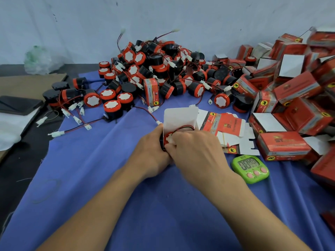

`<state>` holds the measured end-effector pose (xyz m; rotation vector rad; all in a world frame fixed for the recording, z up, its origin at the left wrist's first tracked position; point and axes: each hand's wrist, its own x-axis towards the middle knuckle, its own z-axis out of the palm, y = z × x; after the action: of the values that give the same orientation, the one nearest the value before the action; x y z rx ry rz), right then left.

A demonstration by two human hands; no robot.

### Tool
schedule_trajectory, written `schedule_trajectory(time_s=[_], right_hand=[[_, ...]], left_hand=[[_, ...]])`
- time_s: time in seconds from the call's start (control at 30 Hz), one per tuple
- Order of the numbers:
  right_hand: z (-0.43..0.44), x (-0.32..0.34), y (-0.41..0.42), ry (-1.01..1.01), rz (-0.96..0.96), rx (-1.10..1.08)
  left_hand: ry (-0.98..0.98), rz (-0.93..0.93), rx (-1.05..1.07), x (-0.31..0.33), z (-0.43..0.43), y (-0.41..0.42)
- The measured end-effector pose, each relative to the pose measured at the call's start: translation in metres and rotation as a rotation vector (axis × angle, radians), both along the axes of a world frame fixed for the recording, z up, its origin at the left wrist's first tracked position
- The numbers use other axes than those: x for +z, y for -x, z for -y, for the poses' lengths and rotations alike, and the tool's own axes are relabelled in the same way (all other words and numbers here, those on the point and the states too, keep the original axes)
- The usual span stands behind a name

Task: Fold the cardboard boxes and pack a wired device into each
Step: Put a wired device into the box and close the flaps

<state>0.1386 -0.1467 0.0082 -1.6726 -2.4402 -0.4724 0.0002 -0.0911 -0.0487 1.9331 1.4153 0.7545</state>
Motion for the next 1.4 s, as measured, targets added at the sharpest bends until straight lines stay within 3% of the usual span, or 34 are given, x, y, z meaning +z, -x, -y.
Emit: schedule_trajectory(time_s=[0.1, 0.3, 0.63, 0.73, 0.87, 0.97, 1.17, 1.4], right_hand=[[0.0, 0.003, -0.006, -0.111, -0.106, -0.04], [-0.009, 0.007, -0.002, 0.017, -0.112, -0.02], [-0.042, 0.058, -0.025, 0.367, 0.265, 0.129], [-0.052, 0.053, -0.028, 0.448, 0.066, 0.113], [-0.05, 0.038, -0.038, 0.245, -0.274, 0.015], [-0.047, 0.021, -0.041, 0.079, -0.184, -0.064], [-0.038, 0.015, -0.04, 0.099, 0.081, -0.095], [-0.039, 0.016, -0.032, 0.097, -0.047, -0.182]], left_hand=[[0.015, 0.006, 0.001, 0.002, 0.0, 0.001], [0.027, -0.004, 0.013, 0.002, -0.001, 0.0], [0.106, 0.031, -0.009, 0.009, 0.0, 0.001], [0.12, 0.033, 0.003, 0.008, -0.002, 0.002], [0.12, 0.029, -0.001, 0.009, -0.002, 0.003], [0.112, 0.039, -0.004, 0.01, -0.002, 0.003], [0.099, 0.034, -0.019, 0.01, -0.001, 0.002], [0.089, 0.03, -0.009, 0.012, 0.0, 0.001]])
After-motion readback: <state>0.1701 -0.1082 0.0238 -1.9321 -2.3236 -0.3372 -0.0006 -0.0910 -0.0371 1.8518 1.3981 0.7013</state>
